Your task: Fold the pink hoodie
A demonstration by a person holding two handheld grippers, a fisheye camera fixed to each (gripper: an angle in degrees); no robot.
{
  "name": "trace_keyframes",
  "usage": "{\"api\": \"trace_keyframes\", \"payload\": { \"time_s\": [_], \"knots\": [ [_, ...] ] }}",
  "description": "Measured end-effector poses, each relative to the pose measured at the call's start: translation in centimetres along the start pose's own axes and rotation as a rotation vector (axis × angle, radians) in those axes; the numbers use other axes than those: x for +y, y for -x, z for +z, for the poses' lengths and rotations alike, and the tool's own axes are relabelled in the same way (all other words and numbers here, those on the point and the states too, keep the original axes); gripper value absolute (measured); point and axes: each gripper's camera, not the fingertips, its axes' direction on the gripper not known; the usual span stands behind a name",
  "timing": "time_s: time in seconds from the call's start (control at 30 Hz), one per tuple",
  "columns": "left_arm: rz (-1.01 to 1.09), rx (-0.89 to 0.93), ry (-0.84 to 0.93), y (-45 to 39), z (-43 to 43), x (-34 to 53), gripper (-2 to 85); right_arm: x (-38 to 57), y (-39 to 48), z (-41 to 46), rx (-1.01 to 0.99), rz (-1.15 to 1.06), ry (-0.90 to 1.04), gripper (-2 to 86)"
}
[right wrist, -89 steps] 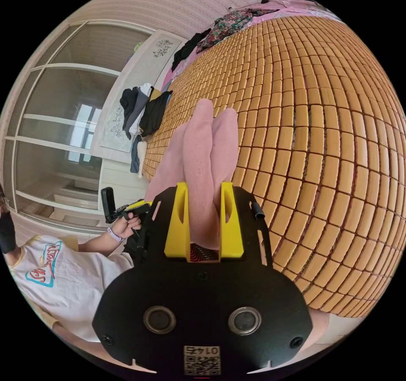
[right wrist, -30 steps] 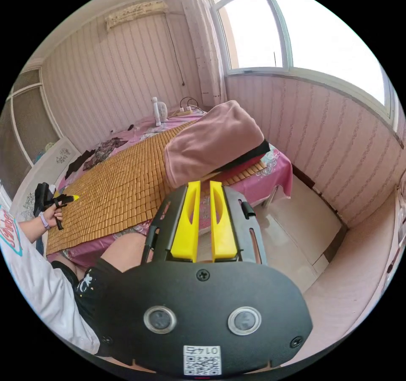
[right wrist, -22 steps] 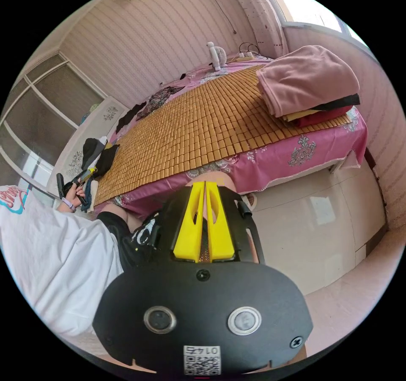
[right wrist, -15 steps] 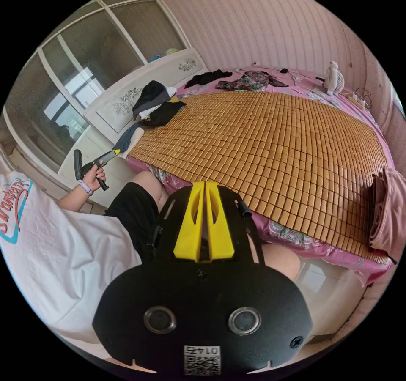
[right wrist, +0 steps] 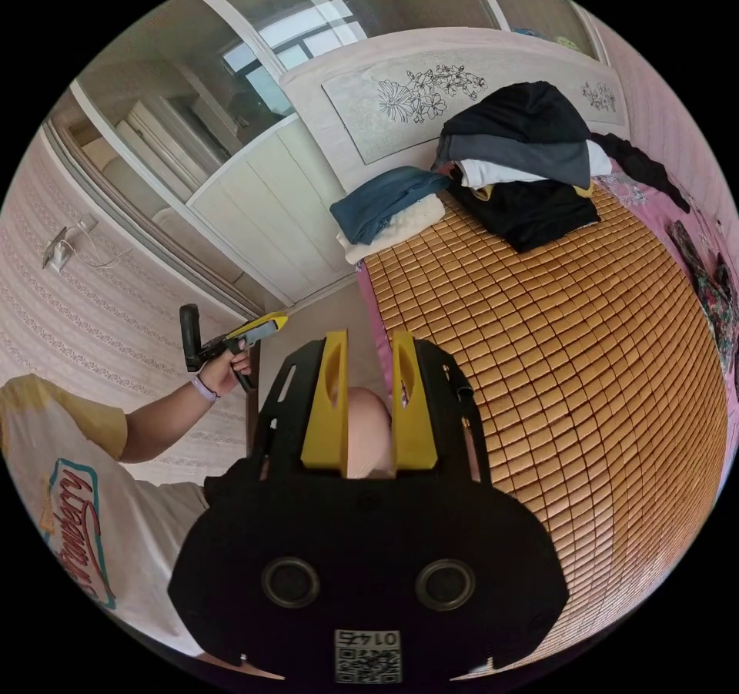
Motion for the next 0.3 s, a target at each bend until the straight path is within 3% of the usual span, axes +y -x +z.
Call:
{"api": "trace_keyframes", "payload": {
  "time_s": [0.2, 0.3],
  "knots": [
    [-0.231, 0.101, -0.180, 4.8, 1.4, -14.9, 11.0, -7.8, -4.7, 13.1, -0.165, 0.087, 0.071, 10.6],
    [-0.280, 0.088, -0.219, 5.7, 3.9, -22.9, 11.8, -10.8, -6.7, 18.2, -0.232, 0.126, 0.019, 12.2]
  ]
}}
